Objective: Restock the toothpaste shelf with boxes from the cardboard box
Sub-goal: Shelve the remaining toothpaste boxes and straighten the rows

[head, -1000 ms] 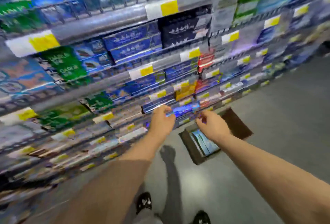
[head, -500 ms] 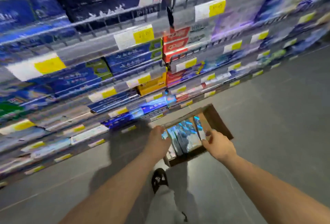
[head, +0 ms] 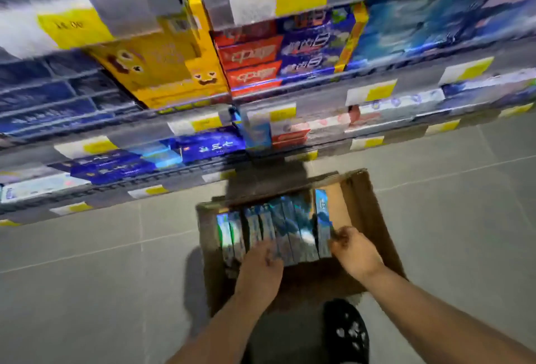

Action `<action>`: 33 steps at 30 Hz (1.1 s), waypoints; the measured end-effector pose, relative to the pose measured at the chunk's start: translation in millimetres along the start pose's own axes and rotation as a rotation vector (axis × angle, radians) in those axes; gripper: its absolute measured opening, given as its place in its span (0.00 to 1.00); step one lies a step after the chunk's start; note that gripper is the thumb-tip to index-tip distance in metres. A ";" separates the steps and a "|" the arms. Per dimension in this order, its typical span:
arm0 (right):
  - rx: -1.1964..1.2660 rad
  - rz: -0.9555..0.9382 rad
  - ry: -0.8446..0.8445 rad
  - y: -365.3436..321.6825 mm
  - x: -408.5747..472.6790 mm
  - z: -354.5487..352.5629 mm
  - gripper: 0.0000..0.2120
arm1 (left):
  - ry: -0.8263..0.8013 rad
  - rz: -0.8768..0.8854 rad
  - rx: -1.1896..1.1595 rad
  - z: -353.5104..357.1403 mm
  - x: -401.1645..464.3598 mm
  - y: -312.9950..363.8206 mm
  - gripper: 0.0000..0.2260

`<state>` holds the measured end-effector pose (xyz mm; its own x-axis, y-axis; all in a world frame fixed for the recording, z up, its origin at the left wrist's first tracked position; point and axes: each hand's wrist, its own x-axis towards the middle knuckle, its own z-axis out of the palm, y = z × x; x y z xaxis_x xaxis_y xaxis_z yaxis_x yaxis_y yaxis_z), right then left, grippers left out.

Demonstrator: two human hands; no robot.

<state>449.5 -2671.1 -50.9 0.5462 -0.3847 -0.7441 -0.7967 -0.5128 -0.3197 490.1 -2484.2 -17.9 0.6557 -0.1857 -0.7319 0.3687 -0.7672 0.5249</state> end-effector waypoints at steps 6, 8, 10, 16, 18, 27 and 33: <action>-0.015 -0.001 -0.009 35.8 109.2 60.0 0.17 | -0.029 0.024 0.158 91.5 110.1 -44.1 0.20; 0.012 -0.002 0.036 42.6 139.7 77.5 0.18 | -0.005 0.022 0.217 110.6 140.6 -53.1 0.17; 0.023 0.046 0.085 46.6 162.1 87.6 0.21 | 0.025 0.055 0.308 126.4 166.7 -57.3 0.16; 0.080 0.017 0.081 60.0 197.0 102.6 0.29 | 0.189 0.197 0.430 157.5 205.9 -55.9 0.27; 0.104 0.026 0.110 67.4 195.5 97.1 0.26 | 0.202 0.146 0.470 164.3 206.7 -52.1 0.32; 0.123 -0.093 0.267 85.6 175.2 73.7 0.24 | 0.221 0.028 0.623 191.3 197.6 -35.9 0.42; 0.187 -0.233 0.246 76.5 142.0 57.4 0.25 | 0.156 -0.169 0.258 169.4 190.3 -17.0 0.38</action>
<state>451.3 -2720.9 -214.7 0.7457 -0.4585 -0.4834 -0.6651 -0.4681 -0.5818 496.9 -2610.5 -239.7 0.7000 0.0379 -0.7132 0.3147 -0.9128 0.2604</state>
